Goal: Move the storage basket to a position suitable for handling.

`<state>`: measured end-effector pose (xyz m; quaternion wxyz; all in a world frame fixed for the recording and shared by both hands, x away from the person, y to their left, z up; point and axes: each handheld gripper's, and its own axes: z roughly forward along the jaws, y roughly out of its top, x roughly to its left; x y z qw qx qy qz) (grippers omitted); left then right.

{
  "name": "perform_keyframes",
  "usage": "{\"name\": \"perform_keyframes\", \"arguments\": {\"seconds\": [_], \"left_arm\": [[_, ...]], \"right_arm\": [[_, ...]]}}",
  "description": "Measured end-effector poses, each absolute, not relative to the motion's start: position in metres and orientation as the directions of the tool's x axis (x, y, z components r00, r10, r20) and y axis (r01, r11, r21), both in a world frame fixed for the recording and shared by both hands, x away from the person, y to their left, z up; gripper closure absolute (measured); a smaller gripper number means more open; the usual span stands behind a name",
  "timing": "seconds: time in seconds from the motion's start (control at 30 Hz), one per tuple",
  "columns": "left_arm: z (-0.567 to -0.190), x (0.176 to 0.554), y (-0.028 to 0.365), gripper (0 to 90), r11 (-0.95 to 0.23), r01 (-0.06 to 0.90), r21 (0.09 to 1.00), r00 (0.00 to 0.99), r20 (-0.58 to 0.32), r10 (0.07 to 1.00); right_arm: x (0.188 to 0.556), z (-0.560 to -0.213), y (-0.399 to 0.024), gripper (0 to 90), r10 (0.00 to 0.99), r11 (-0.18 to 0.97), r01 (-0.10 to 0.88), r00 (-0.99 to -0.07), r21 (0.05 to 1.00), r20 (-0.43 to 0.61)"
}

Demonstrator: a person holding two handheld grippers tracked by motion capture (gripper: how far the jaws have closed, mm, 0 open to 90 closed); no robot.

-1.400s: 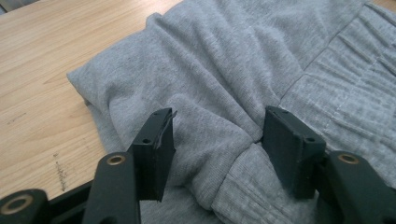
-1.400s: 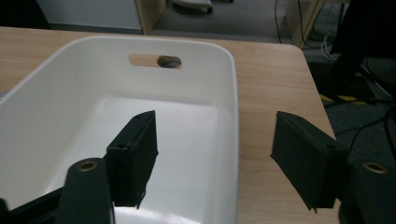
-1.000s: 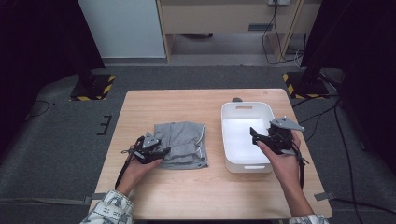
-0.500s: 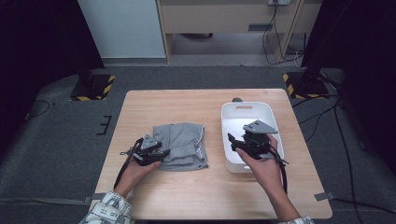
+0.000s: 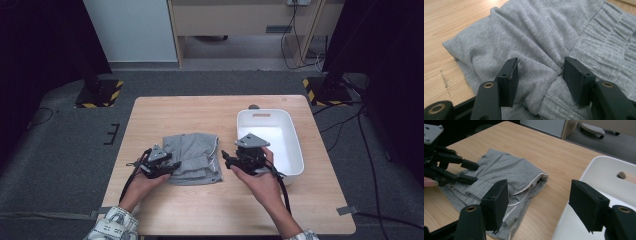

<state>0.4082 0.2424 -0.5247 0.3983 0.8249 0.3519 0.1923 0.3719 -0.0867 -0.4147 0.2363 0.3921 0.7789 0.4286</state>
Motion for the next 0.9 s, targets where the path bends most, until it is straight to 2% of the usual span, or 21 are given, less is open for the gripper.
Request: {"name": "perform_keyframes", "arguments": {"seconds": [0.5,0.9], "left_arm": [[-0.518,0.412,0.252,22.0,-0.353,0.483,0.801,0.617,-0.025,0.787],[-0.510,0.412,0.258,16.2,-0.333,0.434,0.837,0.607,0.001,0.794]], "right_arm": [[0.362,-0.444,-0.050,28.7,0.768,0.384,0.421,-0.639,0.822,-0.031],[0.359,-0.466,-0.036,29.5,0.756,0.413,0.446,-0.655,0.794,-0.026]]}}
